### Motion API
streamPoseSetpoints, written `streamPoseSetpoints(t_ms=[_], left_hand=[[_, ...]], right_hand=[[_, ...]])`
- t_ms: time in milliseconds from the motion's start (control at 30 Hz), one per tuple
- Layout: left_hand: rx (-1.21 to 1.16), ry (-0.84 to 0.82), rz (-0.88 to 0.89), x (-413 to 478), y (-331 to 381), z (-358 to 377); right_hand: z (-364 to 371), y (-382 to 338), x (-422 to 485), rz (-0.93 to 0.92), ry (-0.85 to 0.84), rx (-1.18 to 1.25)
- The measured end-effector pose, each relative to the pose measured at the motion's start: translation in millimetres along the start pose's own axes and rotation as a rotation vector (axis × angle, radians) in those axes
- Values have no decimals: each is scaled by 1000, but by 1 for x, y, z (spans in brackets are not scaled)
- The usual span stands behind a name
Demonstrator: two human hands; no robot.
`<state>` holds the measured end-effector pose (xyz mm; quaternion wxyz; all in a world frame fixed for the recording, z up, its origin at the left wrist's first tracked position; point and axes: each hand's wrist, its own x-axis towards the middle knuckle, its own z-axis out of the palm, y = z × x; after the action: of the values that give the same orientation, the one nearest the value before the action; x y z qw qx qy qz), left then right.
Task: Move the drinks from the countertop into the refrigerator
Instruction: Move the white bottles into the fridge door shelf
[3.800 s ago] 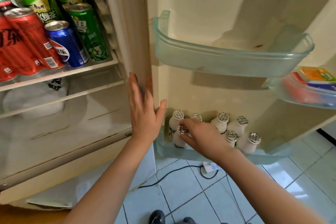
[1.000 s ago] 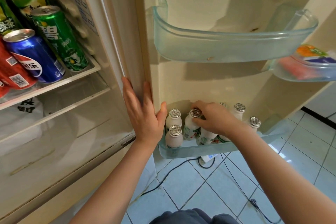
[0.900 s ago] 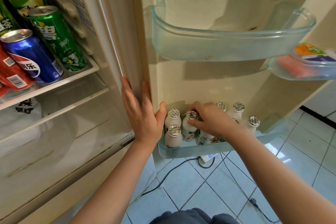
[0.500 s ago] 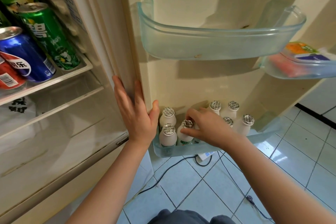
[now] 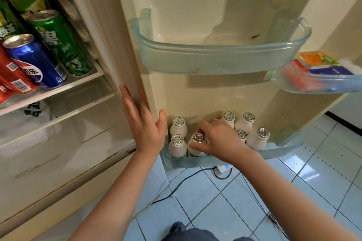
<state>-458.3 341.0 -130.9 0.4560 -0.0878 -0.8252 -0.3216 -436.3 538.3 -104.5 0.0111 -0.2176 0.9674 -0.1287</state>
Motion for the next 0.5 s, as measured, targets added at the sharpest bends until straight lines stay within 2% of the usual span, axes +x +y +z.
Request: streamPoseSetpoints(t_ms=[167, 500], left_hand=[[-3, 8, -9, 1, 1, 1], [19, 31, -20, 0, 3, 4]], right_hand=[[-14, 14, -3, -6, 5, 145], [-22, 39, -5, -97, -97, -96]])
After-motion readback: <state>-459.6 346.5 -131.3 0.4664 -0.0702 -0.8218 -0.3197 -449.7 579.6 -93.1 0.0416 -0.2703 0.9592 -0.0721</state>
